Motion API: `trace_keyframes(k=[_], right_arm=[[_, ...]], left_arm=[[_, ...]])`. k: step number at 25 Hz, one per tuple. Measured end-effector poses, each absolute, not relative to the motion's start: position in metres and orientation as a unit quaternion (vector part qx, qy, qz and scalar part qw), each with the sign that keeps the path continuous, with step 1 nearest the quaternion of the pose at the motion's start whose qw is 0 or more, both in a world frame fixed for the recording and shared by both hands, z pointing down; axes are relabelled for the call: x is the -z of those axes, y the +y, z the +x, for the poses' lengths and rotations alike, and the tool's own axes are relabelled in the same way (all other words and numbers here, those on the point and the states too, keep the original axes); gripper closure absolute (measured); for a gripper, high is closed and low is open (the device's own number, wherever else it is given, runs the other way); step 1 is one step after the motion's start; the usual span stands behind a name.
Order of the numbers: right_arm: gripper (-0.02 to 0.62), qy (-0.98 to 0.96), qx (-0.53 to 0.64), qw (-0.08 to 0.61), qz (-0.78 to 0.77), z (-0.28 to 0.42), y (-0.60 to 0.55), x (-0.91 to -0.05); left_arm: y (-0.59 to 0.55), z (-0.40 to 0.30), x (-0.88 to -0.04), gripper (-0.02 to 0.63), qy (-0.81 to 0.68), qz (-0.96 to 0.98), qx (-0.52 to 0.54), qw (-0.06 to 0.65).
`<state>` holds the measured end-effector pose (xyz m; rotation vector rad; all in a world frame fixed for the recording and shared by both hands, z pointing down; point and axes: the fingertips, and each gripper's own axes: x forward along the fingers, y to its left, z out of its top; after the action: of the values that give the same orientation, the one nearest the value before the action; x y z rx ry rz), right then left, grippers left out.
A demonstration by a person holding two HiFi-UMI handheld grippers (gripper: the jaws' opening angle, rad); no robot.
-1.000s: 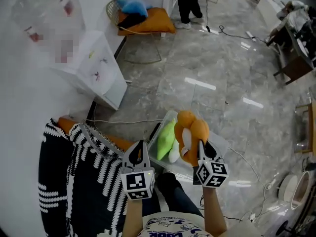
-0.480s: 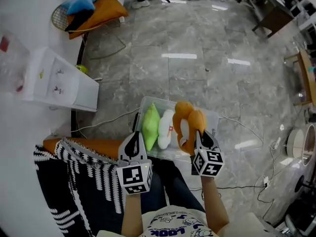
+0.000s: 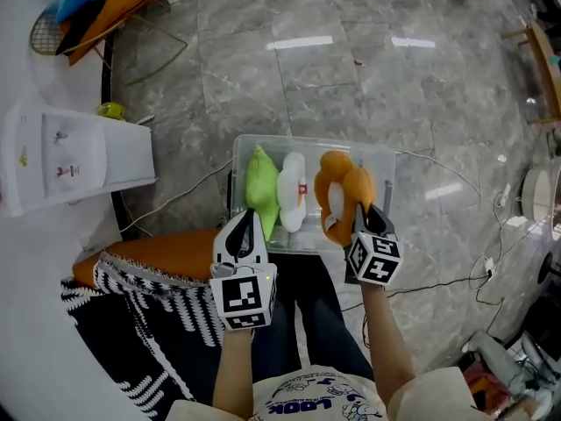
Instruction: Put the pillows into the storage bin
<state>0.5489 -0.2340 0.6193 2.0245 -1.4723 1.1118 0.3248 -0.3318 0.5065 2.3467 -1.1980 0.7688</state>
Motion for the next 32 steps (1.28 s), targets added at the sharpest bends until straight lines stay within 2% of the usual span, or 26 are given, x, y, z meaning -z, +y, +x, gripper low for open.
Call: trace_keyframes(k=[9,19,23,28,32], right_arm=[[0.519,-0.460,-0.450,0.233,0.729,0.585,-0.239,-0.763],[0.517,-0.431,-0.465,0.301,0.712,0.592,-0.236,-0.900],[0.513,-0.408,-0.463,0.315,0.721,0.596,-0.229,-0.938],[0.503,-0.411,-0.431,0.366,0.715,0.587,-0.224,-0.964],[0.479,-0.441,-0.426,0.355,0.706,0.564,-0.231,-0.964]], left_arm=[[-0.359,0.352,-0.606,0.594,-0.383,0.845,-0.307,0.213],[-0.346,0.334,-0.701,0.592,-0.386,0.822,-0.330,0.258],[-0.335,0.335,-0.730,0.592,-0.379,0.819,-0.334,0.271],[-0.327,0.338,-0.748,0.594,-0.389,0.812,-0.324,0.291],[-0.320,0.333,-0.755,0.592,-0.378,0.810,-0.339,0.294]])
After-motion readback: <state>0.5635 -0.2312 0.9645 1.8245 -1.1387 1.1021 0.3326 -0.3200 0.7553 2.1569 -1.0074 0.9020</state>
